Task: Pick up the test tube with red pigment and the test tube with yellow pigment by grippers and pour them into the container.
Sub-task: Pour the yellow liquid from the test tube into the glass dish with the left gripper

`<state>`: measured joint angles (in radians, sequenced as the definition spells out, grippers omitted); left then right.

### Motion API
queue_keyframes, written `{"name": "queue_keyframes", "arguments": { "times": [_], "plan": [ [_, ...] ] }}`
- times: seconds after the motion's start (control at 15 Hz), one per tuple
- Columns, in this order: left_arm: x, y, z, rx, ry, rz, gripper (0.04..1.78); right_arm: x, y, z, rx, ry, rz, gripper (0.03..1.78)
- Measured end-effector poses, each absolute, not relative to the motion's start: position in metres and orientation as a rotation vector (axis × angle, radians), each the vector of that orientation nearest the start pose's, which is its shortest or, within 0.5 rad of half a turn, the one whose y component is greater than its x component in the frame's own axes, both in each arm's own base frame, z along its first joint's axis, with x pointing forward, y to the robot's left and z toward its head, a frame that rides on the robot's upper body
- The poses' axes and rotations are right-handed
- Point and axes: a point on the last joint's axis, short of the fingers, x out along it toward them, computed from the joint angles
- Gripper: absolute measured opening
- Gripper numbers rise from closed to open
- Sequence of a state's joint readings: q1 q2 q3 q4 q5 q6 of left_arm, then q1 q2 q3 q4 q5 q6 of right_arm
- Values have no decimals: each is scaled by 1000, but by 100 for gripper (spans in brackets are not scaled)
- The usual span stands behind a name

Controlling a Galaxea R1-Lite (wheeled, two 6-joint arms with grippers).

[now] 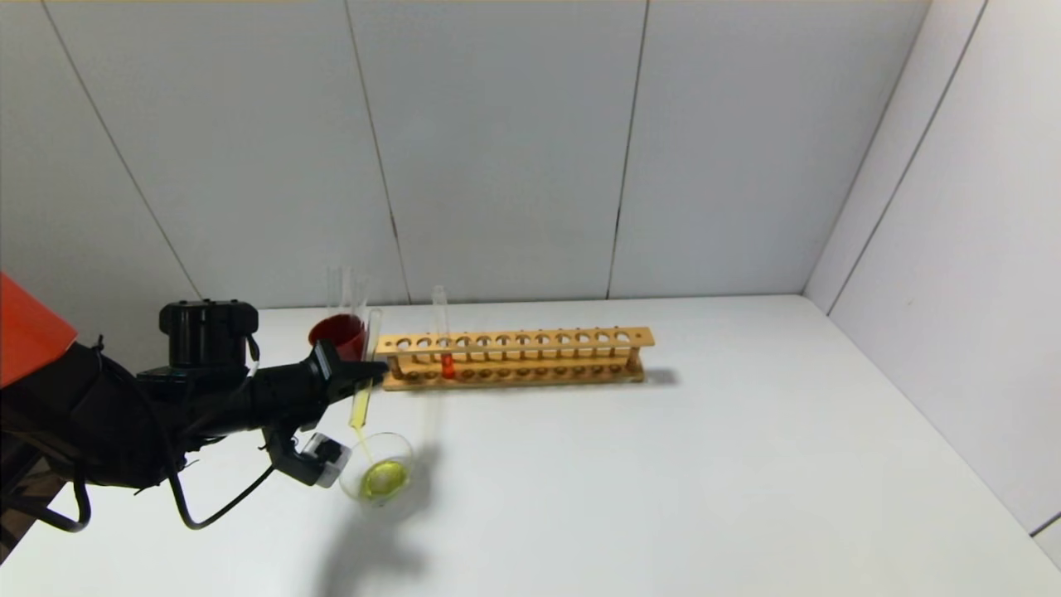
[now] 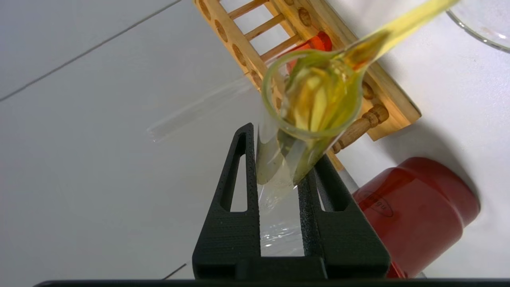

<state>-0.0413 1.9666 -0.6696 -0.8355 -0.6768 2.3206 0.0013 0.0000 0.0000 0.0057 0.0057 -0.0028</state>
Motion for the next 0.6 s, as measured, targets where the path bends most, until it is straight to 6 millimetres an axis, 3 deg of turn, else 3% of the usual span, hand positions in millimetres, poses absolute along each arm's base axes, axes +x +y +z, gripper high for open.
{"name": "queue_keyframes", "arguments": {
  "times": [0.6],
  "plan": [
    [320,-29,88,2032,-575,-828,32,-23,0,75,-3,6,6,175]
  ]
}}
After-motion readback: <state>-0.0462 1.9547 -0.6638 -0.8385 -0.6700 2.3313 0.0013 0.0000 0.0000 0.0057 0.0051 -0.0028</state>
